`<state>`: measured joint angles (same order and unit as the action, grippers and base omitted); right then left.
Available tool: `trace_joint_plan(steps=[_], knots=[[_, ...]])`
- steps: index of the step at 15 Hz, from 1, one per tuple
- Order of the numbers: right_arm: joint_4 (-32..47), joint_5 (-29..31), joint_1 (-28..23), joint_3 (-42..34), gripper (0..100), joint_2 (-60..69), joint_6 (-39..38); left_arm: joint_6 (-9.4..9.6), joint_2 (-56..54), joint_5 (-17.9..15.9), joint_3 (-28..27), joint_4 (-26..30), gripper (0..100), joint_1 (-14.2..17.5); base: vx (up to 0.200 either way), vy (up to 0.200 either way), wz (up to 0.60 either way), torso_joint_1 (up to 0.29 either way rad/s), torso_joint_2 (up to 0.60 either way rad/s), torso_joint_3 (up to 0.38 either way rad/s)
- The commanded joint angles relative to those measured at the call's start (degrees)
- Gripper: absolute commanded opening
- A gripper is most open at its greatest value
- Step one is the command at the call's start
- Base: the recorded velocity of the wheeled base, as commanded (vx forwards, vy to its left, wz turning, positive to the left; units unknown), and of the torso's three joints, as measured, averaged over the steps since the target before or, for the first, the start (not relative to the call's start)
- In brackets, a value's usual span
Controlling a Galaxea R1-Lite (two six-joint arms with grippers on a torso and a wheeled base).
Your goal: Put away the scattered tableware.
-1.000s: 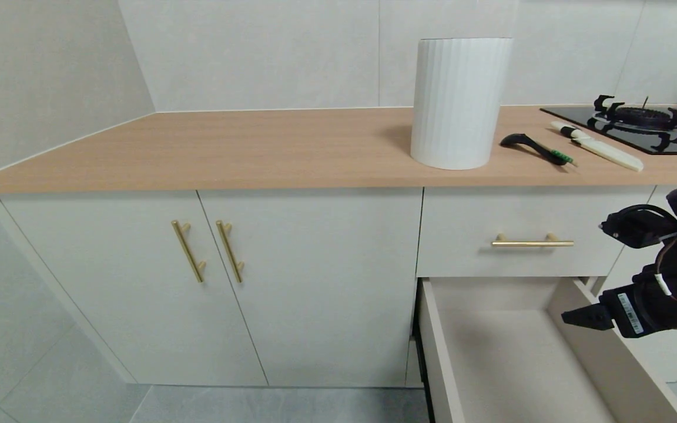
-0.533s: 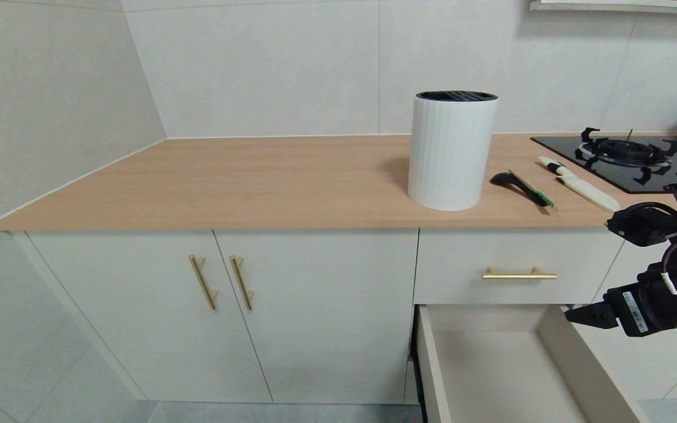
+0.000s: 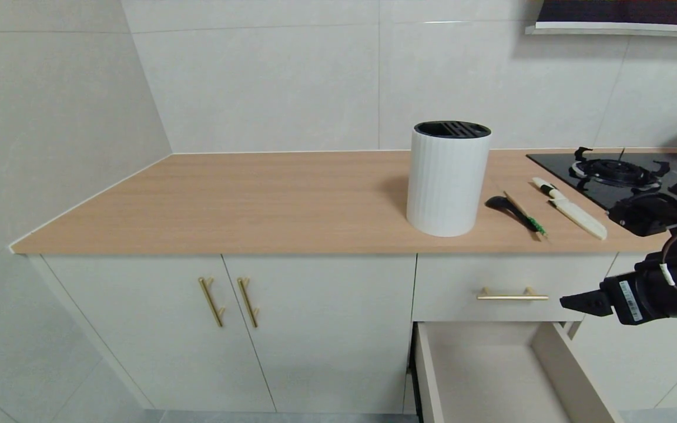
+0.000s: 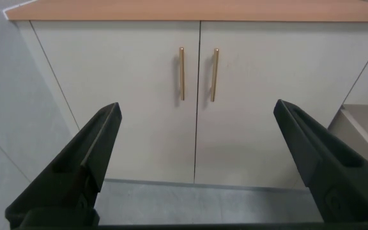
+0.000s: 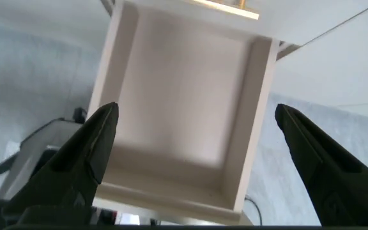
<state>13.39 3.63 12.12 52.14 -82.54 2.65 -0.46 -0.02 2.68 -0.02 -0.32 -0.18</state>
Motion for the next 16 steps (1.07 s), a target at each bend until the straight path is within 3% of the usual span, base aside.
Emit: trace_joint_plan(steps=[1,2,5,9,16], knots=[[-1.7,-0.1,0.1,1.3,100,-1.0,0.2,0.02,0.0,0.0,0.0,0.0,100,0.0,0.000,0.000,0.00,0.000,0.00,0.000],[-4.2,-0.2,0.0,6.0,100,-5.3,0.0,0.02,0.0,0.0,0.0,0.0,100,0.0,0.000,0.000,0.00,0.000,0.00,0.000],[-0.9,-0.1,-2.3,19.6,100,-14.8,-2.3,0.02,0.0,0.0,0.0,0.0,100,0.0,0.000,0.000,0.00,0.000,0.00,0.000],[-0.1,0.5,-4.6,30.5,100,-24.5,-6.2,-0.06,0.0,0.0,0.0,0.0,100,0.0,0.000,0.000,0.00,0.000,0.00,0.000],[0.0,0.7,-7.8,37.2,100,-33.6,-8.1,0.02,0.0,0.0,0.0,0.0,100,0.0,0.000,0.000,0.00,0.000,0.00,0.000]])
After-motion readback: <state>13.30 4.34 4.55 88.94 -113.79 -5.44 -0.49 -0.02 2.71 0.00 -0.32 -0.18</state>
